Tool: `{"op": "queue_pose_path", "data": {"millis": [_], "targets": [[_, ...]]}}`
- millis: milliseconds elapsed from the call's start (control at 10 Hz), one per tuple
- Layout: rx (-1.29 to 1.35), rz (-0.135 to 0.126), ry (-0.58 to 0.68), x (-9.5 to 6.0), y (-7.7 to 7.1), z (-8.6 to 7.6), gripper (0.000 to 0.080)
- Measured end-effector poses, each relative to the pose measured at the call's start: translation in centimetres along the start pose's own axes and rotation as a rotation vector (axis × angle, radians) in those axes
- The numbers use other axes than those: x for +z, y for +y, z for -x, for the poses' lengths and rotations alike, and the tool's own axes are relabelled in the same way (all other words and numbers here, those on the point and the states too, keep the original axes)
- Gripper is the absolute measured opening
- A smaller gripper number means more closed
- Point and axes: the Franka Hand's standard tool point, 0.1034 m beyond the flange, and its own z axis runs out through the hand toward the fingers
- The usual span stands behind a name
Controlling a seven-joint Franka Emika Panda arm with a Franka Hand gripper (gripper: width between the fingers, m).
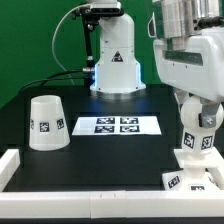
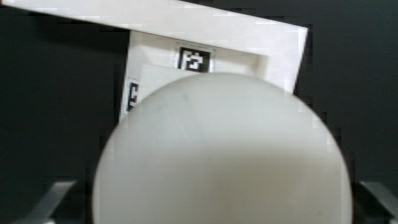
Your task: Assemble lamp
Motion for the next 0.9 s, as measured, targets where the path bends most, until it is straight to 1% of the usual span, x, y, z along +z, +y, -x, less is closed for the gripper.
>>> {"op": "queue_pose_path", "data": {"millis": [100, 200, 300, 400, 500, 700, 800, 900], "targets": [[-0.021, 0.001, 0.002, 0.00, 0.00, 0.00, 0.0678], [-0.182, 0.001, 0.007, -0.13, -0.04, 0.02, 0.0678], [-0.384, 0.008, 0.016, -0.34, -0.06, 0.04, 0.0695], [-0.520, 0.022, 0.023, -0.24, 0.12, 0.20, 0.0695], [-0.600, 0.028, 0.021, -0.01, 0.35, 0.52, 0.0698], [-0.702, 0.029, 0.020, -0.03, 0.35, 0.36, 0.0698], [-0.859, 0.053, 0.042, -0.06, 0.35, 0.40, 0.0698], [-1.062, 0.094, 0.078, -0.06, 0.30, 0.82, 0.0698]]}}
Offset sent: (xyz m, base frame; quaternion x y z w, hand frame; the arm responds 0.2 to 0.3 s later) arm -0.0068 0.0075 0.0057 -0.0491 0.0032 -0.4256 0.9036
